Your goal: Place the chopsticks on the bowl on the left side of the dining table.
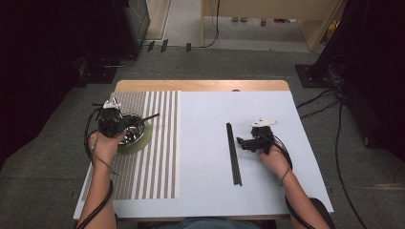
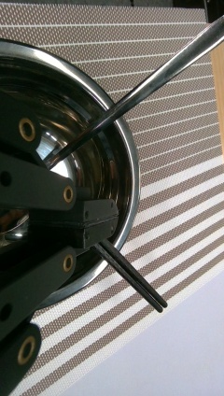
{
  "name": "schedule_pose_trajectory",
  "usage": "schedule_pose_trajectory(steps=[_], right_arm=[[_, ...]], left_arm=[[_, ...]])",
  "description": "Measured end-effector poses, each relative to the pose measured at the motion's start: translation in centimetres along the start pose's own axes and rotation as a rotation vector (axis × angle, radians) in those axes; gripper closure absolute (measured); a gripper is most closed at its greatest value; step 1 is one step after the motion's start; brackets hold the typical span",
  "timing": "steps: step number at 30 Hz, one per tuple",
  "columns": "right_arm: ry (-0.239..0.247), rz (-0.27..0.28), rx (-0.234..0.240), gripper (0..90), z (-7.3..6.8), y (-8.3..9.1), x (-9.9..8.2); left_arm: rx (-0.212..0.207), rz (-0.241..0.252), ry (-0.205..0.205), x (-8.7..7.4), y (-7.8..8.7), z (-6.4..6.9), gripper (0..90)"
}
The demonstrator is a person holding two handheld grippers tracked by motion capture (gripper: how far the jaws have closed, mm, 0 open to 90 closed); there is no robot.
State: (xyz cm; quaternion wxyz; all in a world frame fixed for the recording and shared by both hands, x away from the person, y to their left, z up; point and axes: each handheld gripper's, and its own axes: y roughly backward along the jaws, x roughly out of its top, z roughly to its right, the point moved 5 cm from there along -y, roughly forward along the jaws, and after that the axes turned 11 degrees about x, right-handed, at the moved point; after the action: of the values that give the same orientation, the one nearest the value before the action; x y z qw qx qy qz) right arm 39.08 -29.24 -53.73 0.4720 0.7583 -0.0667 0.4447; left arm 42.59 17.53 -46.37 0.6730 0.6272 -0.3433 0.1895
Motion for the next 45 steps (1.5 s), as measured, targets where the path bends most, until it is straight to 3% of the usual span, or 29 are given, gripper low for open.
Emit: schedule_pose_trajectory(steps=[33,38,45], right_arm=[[0.001,0.0,0.0,13.6,0.0,0.0,0.0],[0.0,0.0,0.0,13.6,0.0,0.0,0.0],[0.0,0.0,0.0,13.6,0.0,0.0,0.0]], left_arm=[[-0.02,-0.024,-0.027,-0.8,1.1,0.7,90.0],[-0.038,0.008,-0.022,-0.3,1.7,1.0,79.5],[-0.058,0.035,-0.046,0.4,2.4,2.2,59.9]])
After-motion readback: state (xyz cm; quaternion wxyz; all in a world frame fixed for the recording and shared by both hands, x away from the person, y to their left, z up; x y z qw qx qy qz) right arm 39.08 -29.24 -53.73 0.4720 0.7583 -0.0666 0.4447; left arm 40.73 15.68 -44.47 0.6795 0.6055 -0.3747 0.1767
